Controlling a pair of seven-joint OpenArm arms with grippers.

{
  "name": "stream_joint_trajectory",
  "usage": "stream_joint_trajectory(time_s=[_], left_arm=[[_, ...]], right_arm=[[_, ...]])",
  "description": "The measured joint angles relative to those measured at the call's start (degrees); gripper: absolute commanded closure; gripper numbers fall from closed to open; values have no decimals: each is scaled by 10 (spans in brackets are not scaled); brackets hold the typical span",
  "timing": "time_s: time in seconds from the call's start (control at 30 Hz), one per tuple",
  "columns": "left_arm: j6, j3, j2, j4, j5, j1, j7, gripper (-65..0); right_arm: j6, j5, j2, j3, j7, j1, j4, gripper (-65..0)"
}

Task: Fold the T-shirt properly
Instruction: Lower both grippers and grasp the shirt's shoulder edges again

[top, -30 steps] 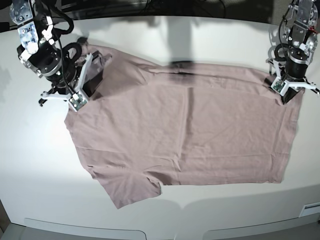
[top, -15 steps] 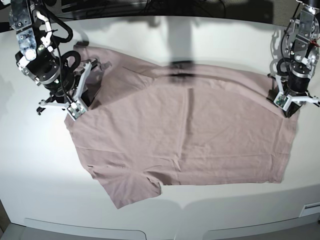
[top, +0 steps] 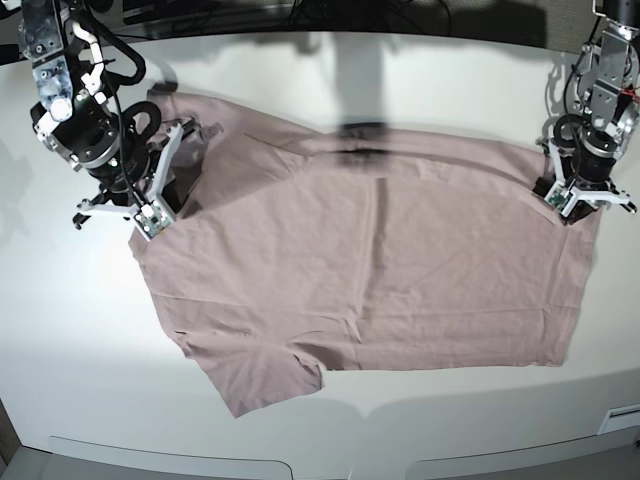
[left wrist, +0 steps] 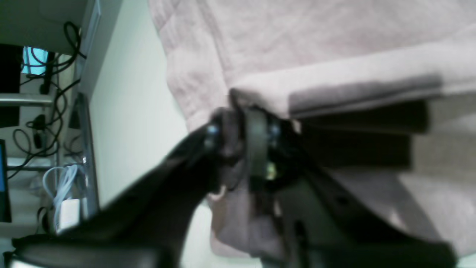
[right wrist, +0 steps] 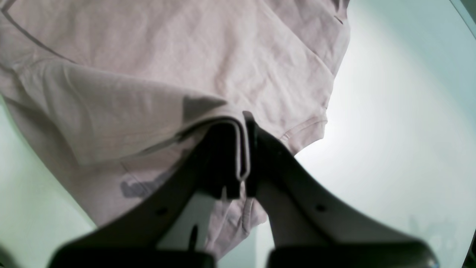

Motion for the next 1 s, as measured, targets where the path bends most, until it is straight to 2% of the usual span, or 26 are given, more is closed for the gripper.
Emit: stream_joint_trajectory(time_s=[0.07, 0.4, 0.63, 0.73, 0.87, 1.0], left_arm=[[0, 0, 0, 0, -7, -4, -22, -150], [0, 0, 3, -3, -7, -40, -18, -150], [-1, 0, 24, -44, -4, -46, -5, -150], [9, 0, 17, -44, -2, -49, 37, -150], [63, 0, 8, -44, -2, -47, 44, -150], [63, 0, 6, -44, -24, -47, 73, -150]], right_arm=[[0, 0, 0, 0, 0, 0, 0, 0], [0, 0, 0, 0, -4, 0, 0, 0], [0, 0, 0, 0, -4, 0, 0, 0], [0, -1, 0, 0, -4, 0, 0, 0], [0, -2, 0, 0, -4, 0, 0, 0], [0, -2, 0, 0, -4, 0, 0, 0]])
